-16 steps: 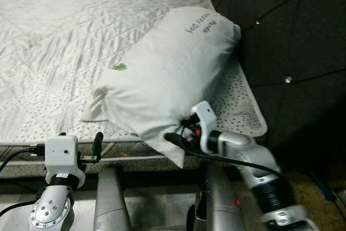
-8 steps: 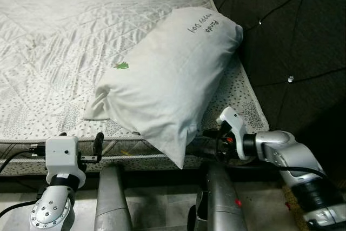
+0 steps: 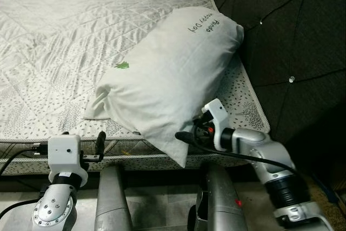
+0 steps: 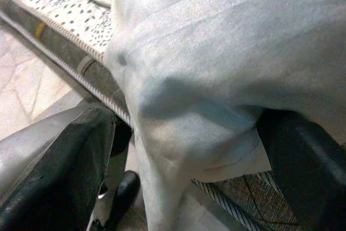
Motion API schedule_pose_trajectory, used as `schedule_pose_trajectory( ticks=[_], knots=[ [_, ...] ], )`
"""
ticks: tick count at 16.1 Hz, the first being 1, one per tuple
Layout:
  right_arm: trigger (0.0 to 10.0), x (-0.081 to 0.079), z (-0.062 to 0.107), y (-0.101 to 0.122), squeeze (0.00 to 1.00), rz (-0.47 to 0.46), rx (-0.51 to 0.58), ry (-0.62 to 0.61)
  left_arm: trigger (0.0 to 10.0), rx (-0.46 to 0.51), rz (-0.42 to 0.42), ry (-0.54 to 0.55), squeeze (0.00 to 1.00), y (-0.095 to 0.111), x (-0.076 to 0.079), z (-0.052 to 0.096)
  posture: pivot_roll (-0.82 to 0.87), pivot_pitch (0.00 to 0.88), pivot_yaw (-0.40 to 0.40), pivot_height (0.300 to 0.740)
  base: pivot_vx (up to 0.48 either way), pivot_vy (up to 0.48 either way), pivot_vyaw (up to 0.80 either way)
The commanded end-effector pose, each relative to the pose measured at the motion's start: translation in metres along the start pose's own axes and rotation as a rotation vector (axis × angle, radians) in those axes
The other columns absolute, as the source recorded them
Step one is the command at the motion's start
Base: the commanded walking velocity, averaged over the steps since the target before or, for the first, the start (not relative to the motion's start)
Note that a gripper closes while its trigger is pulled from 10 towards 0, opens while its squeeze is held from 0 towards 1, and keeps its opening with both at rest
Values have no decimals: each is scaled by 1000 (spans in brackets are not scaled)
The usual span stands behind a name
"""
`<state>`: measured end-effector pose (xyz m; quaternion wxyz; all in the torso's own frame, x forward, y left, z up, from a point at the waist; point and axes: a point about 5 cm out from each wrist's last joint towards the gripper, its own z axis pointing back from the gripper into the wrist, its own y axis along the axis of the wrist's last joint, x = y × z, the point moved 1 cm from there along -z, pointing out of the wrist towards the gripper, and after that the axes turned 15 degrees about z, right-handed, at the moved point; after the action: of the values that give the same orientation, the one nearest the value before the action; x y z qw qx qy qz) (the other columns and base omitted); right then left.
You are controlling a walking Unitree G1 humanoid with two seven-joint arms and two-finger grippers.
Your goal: Clean up the room
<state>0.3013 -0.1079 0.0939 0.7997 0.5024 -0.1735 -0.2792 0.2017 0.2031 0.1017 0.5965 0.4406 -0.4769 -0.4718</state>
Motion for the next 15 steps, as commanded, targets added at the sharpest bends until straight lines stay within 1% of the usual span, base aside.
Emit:
schedule_pose_trajectory(
  ticks=[1, 2, 4, 5, 6, 7, 8, 10, 12, 14, 15],
  knots=[
    [10000, 4, 3, 6, 0, -11, 18, -54, 10000, -14, 3, -4, 0, -2, 2, 0, 122, 86, -29, 533, 0, 0, 0],
    [10000, 2, 1, 10, 0, -58, 43, -89, 10000, -16, 7, -7, 0, -3, 3, 0, 118, 85, -30, 533, 0, 0, 0],
    [10000, 4, -2, 16, 0, -155, 63, -185, 10000, -16, 12, -13, 0, -3, 5, -1, 116, 85, -31, 533, 0, 0, 0],
    [3725, 5, -3, 21, 0, -188, 86, -227, 10000, -15, 14, -15, 0, -3, 6, -2, 114, 85, -31, 533, 0, 0, 0],
    [0, 6, -4, 26, 0, -245, 125, -278, 10000, -15, 15, -17, 0, -3, 6, -2, 112, 84, -32, 533, 0, 0, 0],
    [0, 4, -7, 30, 0, -326, 141, -307, 10000, -14, 17, -21, 0, -3, 7, -3, 112, 81, -34, 533, 0, 0, 0],
    [0, 3, -8, 31, 0, -334, 141, -310, 10000, -13, 17, -21, 0, -3, 7, -3, 112, 81, -34, 533, 0, 0, 0],
    [0, 2, -11, 27, 0, -324, 106, -333, 10000, -15, 19, -23, 0, -4, 8, -4, 115, 74, -36, 533, 0, 0, 0],
    [0, 10, -12, 22, 0, -272, 67, -375, 10000, -14, 16, -30, 0, -4, 9, -7, 114, 68, -39, 533, 0, 0, 0],
    [0, 16, -12, 27, 0, -268, 71, -388, 10000, -9, 17, -30, 0, -3, 9, -9, 110, 60, -44, 533, 0, 0, 0],
    [0, 16, -14, 29, 0, -257, 66, -374, 10000, -9, 17, -30, 0, -4, 10, -9, 110, 57, -46, 533, 0, 0, 0]
  ],
)
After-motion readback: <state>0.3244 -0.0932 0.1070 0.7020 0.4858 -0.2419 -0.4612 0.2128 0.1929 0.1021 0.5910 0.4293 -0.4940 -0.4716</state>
